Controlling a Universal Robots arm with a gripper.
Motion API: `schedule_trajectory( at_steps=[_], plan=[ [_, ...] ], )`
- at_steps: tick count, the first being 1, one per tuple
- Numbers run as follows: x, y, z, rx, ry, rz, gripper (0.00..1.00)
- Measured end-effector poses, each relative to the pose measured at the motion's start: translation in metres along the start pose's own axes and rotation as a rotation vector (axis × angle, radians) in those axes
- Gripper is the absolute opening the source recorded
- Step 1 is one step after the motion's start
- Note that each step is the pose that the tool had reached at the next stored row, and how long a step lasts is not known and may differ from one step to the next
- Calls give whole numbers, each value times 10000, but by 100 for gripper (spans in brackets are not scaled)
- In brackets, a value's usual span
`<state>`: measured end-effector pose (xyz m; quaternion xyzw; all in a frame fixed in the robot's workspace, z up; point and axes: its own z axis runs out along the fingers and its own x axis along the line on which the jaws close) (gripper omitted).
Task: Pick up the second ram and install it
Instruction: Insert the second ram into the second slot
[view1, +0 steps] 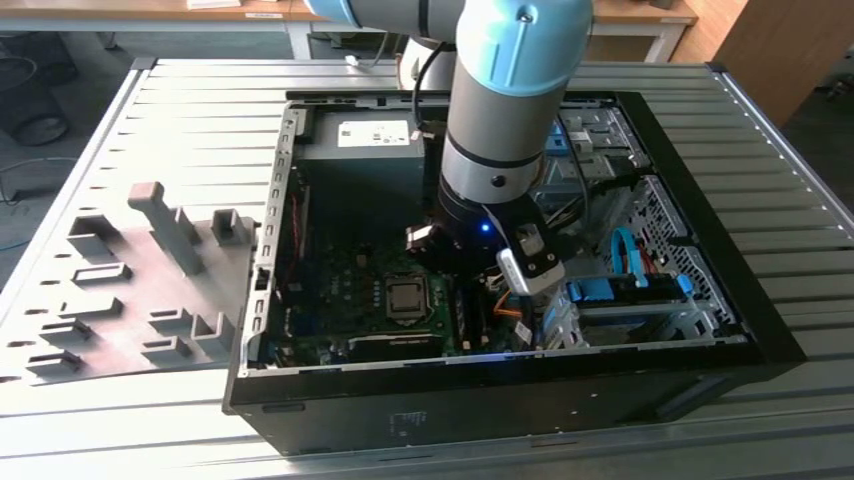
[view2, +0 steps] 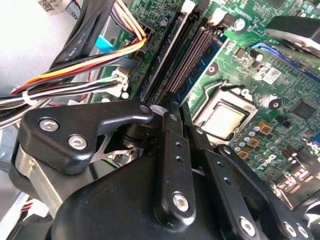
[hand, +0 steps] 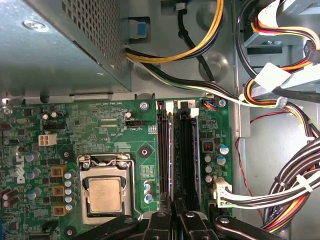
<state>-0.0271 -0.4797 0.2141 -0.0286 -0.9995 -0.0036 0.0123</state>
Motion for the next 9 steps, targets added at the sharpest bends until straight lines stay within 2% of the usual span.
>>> schedule_trajectory(
  at_steps=[9],
  plan=[
    [2,16,9,105,-5,5,14]
  ],
)
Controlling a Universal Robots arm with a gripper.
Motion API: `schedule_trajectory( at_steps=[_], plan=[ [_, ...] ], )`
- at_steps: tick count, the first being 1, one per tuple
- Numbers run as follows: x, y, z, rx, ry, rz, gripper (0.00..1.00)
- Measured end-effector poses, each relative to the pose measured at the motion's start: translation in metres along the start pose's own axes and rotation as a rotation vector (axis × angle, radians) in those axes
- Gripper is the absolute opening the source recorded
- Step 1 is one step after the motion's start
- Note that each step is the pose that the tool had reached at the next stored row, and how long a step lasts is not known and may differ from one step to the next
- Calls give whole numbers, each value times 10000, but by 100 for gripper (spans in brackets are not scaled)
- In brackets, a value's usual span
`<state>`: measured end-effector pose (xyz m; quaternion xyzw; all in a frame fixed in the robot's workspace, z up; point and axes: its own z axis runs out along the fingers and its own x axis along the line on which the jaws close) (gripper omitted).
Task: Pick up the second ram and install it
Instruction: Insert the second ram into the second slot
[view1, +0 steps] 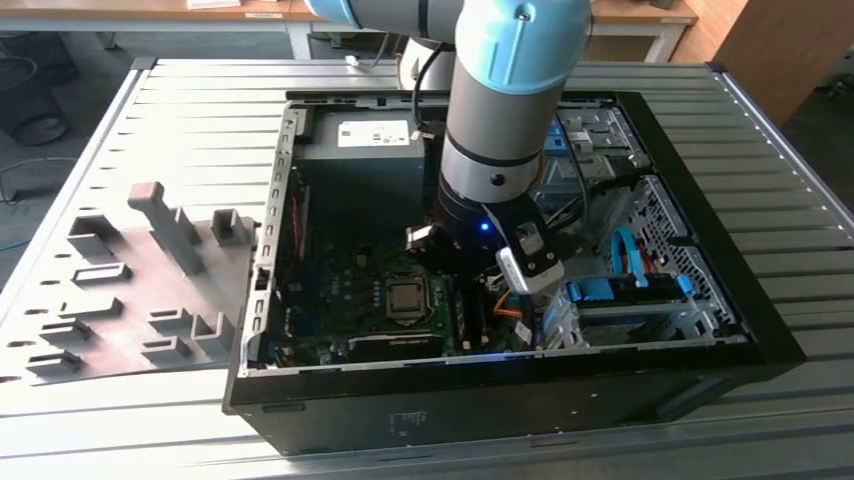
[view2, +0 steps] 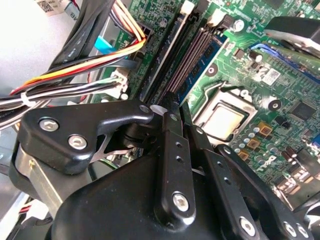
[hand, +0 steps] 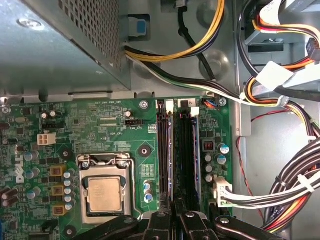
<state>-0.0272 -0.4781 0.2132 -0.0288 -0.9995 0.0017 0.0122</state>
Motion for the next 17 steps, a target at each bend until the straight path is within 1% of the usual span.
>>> schedule_trajectory(
  at_steps=[6,9,17],
  plan=[
    [0,17,5,7,0,0,14],
    [-4,19,6,43,-3,2,14],
    [-4,24,0,104,-6,2,14]
  ],
)
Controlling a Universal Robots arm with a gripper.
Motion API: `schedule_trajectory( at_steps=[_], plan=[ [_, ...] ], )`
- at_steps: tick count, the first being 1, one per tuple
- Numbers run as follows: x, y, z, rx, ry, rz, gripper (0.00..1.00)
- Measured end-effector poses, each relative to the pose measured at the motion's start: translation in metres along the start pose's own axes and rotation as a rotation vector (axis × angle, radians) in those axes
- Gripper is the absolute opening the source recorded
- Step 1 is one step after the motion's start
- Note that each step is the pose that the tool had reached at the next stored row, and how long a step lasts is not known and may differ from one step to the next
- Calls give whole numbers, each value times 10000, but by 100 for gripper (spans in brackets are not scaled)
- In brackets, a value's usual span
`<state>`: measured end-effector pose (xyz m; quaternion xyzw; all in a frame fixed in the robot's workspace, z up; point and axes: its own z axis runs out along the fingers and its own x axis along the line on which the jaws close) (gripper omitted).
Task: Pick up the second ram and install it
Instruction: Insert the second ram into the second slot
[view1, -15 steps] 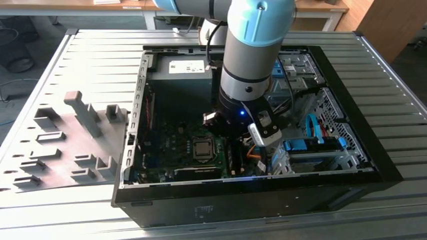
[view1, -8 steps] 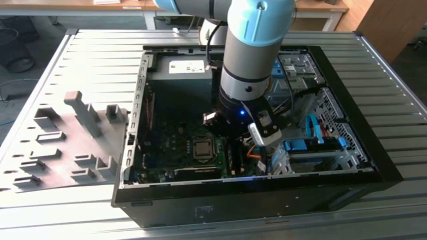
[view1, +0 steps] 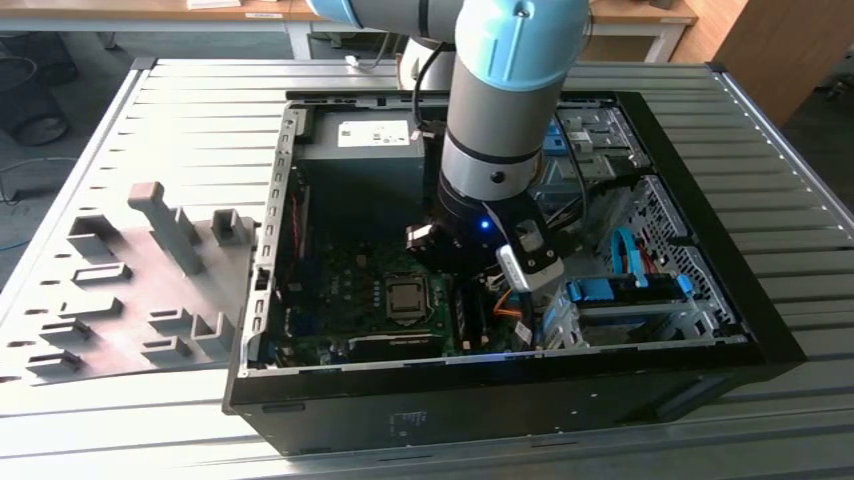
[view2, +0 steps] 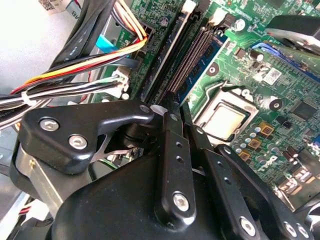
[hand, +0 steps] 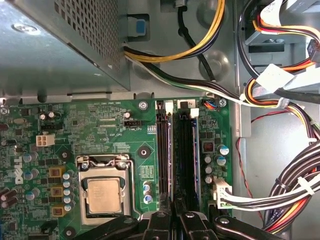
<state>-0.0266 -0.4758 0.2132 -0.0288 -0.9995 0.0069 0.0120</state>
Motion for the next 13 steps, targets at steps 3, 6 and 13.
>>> schedule_trajectory(
  at_steps=[3,6,13],
  plan=[
    [0,0,-16,7,-1,1,14],
    [-9,1,-18,5,8,0,14],
    [-62,9,-20,12,72,-52,14]
  ],
)
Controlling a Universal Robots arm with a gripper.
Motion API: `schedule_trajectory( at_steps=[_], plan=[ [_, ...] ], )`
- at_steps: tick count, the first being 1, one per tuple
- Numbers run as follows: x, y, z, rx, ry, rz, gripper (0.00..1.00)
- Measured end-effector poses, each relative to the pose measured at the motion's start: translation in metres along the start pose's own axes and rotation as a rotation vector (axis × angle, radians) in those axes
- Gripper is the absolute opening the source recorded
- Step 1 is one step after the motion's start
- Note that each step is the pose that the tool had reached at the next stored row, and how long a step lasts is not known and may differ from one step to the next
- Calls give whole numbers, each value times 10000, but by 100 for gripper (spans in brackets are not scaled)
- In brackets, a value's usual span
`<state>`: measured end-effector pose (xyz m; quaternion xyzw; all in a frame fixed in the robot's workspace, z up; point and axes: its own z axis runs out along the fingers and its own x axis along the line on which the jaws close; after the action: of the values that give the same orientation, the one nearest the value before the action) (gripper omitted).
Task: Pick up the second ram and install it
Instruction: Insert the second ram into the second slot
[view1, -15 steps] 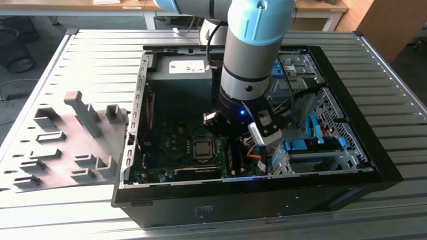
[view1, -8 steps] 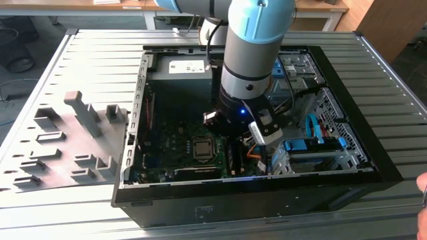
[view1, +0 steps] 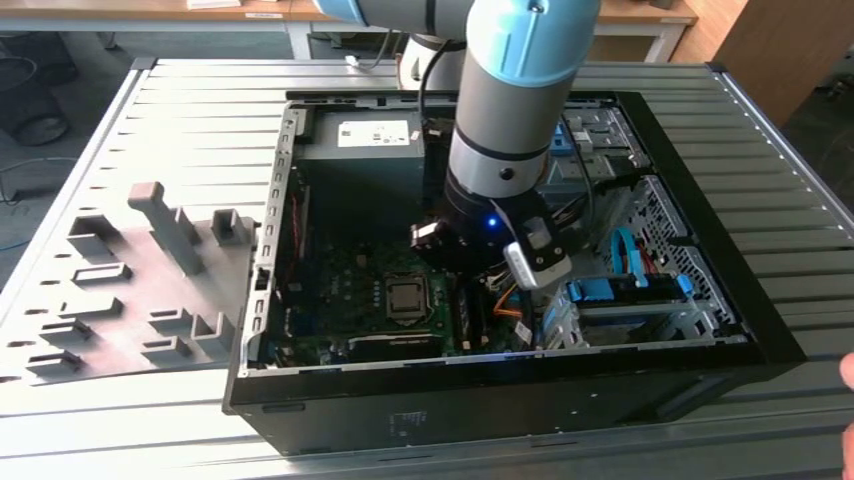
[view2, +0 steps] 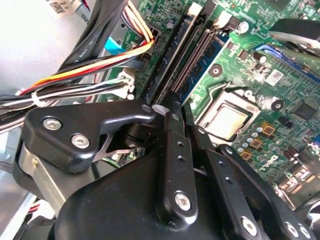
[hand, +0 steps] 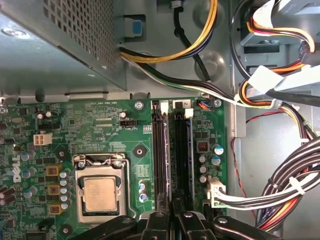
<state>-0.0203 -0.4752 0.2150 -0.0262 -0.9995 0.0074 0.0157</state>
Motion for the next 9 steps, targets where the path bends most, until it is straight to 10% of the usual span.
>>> schedule_trajectory(
  at_steps=[9],
  plan=[
    [-11,6,15,3,22,-4,14]
  ],
)
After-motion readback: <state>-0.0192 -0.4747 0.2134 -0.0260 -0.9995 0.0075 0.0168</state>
